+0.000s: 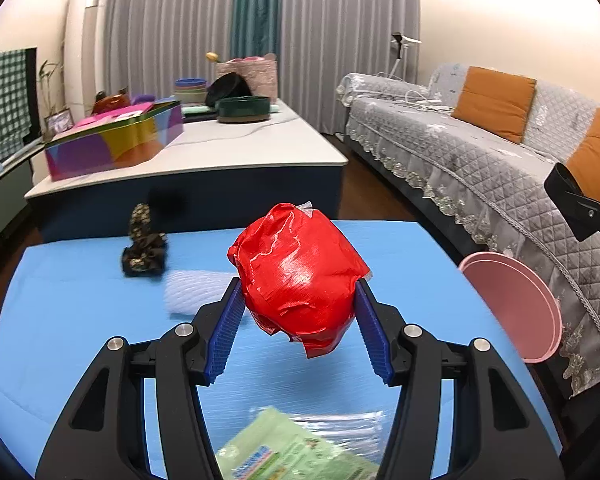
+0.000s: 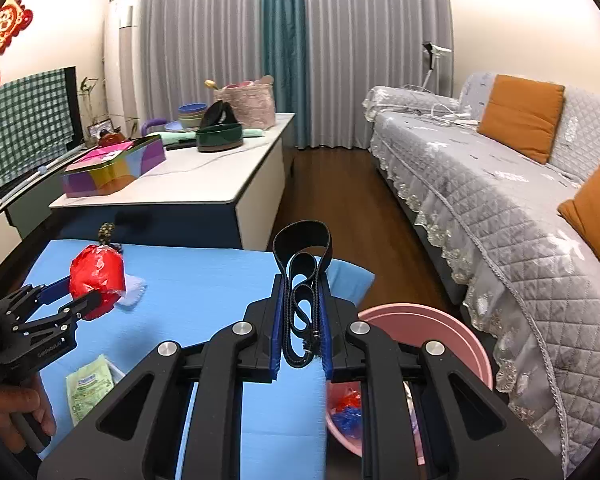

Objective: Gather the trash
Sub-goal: 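Carry both items over the pink bin and open both grippers to drop them, then move both grippers back over the table toward the scrunchie and foam net, then grasp the dark scrunchie with the left gripper while the right grasps the white foam net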

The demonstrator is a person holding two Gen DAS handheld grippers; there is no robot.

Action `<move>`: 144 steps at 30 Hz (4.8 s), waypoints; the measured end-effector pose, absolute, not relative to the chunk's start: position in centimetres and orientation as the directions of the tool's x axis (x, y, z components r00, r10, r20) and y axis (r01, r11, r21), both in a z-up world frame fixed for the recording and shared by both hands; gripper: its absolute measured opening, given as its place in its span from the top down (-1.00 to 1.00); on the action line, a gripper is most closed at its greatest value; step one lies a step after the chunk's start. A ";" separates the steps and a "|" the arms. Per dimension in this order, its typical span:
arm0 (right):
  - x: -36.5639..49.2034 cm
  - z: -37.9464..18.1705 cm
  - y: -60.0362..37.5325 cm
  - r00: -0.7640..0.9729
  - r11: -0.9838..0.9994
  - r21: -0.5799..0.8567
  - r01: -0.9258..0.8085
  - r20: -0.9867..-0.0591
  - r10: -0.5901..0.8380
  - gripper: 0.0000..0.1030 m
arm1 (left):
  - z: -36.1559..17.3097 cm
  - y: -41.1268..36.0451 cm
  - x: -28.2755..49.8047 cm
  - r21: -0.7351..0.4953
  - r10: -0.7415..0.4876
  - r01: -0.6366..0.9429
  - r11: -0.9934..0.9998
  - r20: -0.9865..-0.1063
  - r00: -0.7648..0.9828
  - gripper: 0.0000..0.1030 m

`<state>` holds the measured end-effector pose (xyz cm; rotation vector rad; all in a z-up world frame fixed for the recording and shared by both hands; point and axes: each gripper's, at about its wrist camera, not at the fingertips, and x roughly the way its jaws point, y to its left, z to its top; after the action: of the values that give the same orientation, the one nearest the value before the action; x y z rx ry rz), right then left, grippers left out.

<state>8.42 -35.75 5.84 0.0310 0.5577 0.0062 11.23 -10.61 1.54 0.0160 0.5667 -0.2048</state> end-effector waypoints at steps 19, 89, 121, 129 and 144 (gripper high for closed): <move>8.1 5.5 -44.5 0.823 0.976 0.021 0.216 -0.542 -0.170 0.69 | 2.3 -21.2 12.0 -0.084 -0.368 0.382 0.920 -0.515 0.774 -0.06; 13.7 4.5 -28.9 0.803 0.943 0.273 -0.192 -0.509 0.311 0.59 | 7.5 -1.3 17.4 -0.037 -0.146 0.146 0.989 -0.478 0.866 -0.34; 23.7 -6.9 -13.5 0.478 0.843 0.394 -0.366 -0.698 0.533 0.16 | -2.8 7.2 26.3 -0.101 -0.033 -0.036 0.994 -0.612 0.790 -0.30; 23.5 -7.5 -12.8 0.454 0.844 0.367 -0.390 -0.721 0.524 0.58 | -3.1 7.3 27.0 -0.110 -0.040 -0.036 0.993 -0.625 0.779 -0.30; 22.6 -4.4 -17.5 0.597 0.912 0.279 -0.302 -0.690 0.409 0.88 | -5.2 6.6 28.3 -0.116 -0.061 -0.031 0.993 -0.704 0.707 -0.05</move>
<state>22.56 -17.49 -4.37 0.1386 0.8354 0.4139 28.27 6.62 -5.17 -0.1227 0.7853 -0.0165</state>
